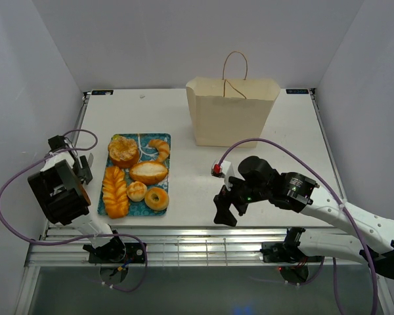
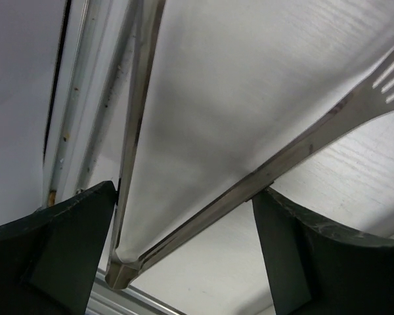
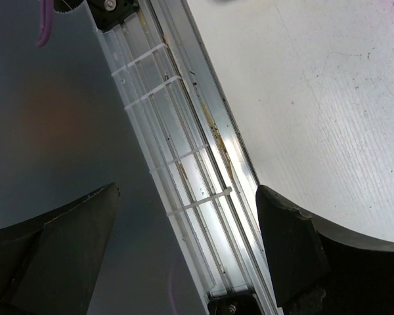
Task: Place the fake bread into the paper bag
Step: Pick up the clamp at the center of the board.
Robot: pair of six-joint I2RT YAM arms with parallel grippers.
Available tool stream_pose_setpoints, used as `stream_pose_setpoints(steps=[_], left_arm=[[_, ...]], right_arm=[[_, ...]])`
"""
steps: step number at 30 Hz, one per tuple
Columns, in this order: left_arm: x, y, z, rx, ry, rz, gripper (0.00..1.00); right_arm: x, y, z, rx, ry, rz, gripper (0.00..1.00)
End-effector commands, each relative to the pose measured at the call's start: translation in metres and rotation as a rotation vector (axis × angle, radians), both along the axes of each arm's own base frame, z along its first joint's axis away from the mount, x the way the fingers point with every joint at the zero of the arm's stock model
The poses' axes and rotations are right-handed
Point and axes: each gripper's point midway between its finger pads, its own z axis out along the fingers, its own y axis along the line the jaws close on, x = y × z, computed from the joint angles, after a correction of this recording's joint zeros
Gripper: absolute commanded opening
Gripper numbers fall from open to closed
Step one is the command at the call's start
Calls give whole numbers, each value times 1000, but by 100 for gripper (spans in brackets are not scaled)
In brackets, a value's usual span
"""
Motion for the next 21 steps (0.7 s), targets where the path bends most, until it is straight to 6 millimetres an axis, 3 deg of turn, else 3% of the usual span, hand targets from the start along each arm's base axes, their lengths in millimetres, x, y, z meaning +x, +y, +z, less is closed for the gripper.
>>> stream_pose_setpoints(steps=[1, 9, 15, 21], left_arm=[[-2, -9, -15, -39, -32, -11, 94], [10, -29, -37, -145, -115, -17, 86], [21, -22, -31, -112, -158, -17, 86], [28, -22, -40, -143, -150, -22, 85]], right_arm=[[5, 4, 15, 28, -41, -4, 90], [12, 1, 26, 49, -86, -38, 90], [15, 0, 24, 44, -75, -53, 90], [21, -3, 25, 46, -71, -78, 90]])
